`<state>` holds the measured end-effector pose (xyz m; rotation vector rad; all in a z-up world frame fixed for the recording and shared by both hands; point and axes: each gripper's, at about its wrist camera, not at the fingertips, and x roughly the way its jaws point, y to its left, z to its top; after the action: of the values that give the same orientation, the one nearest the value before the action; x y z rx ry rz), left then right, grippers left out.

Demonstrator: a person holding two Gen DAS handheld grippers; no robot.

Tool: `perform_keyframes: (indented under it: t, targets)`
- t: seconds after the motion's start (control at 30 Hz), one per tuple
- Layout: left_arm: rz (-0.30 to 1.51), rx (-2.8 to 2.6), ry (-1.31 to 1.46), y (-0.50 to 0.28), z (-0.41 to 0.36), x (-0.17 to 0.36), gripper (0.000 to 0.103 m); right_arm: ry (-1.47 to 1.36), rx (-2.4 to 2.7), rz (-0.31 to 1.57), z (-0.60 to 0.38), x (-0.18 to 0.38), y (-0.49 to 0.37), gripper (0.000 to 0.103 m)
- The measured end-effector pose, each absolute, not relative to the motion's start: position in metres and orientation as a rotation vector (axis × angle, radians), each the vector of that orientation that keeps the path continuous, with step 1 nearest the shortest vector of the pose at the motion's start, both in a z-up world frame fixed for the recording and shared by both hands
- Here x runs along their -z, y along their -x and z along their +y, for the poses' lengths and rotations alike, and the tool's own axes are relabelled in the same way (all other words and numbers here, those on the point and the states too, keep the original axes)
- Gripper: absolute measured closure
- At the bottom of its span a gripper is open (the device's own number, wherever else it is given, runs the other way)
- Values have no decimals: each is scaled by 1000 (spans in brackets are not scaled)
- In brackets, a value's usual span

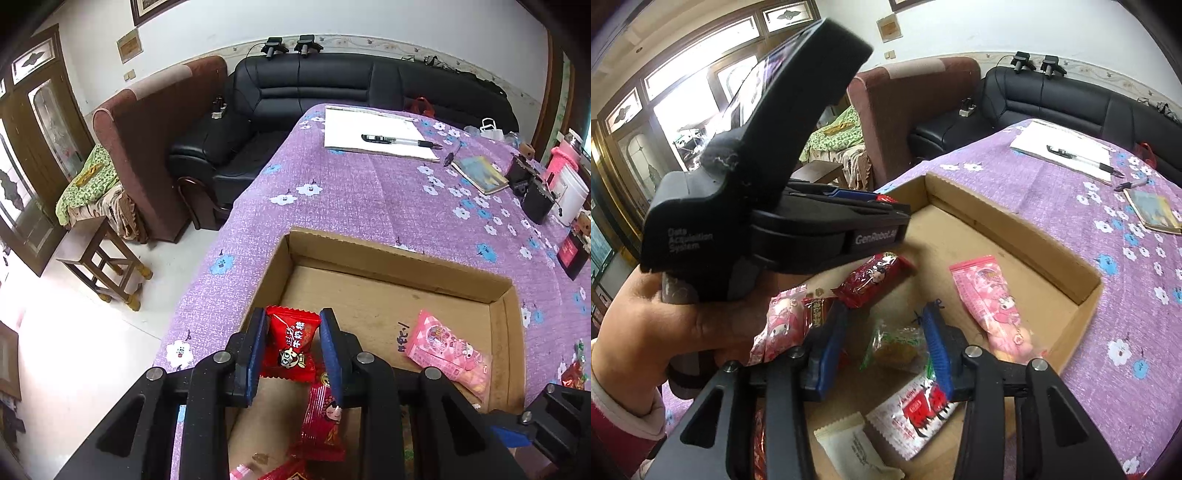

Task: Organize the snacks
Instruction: 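Open both tools over the tray to drop the snacks, then withdraw both open tools from the tray toward the red-gold bag and green sweet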

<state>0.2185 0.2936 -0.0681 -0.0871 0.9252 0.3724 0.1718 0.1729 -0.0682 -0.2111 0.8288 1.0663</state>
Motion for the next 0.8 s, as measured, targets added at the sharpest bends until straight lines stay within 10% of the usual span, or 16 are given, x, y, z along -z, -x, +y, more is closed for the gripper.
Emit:
perform_keyframes:
  t: [0.13, 0.8]
  targets:
    - [916, -366, 92, -217, 290, 66, 35, 193, -1055, 816, 162, 62, -172, 60]
    - [782, -273, 66, -156, 217, 23, 22, 103, -867, 726, 12, 38, -155, 55]
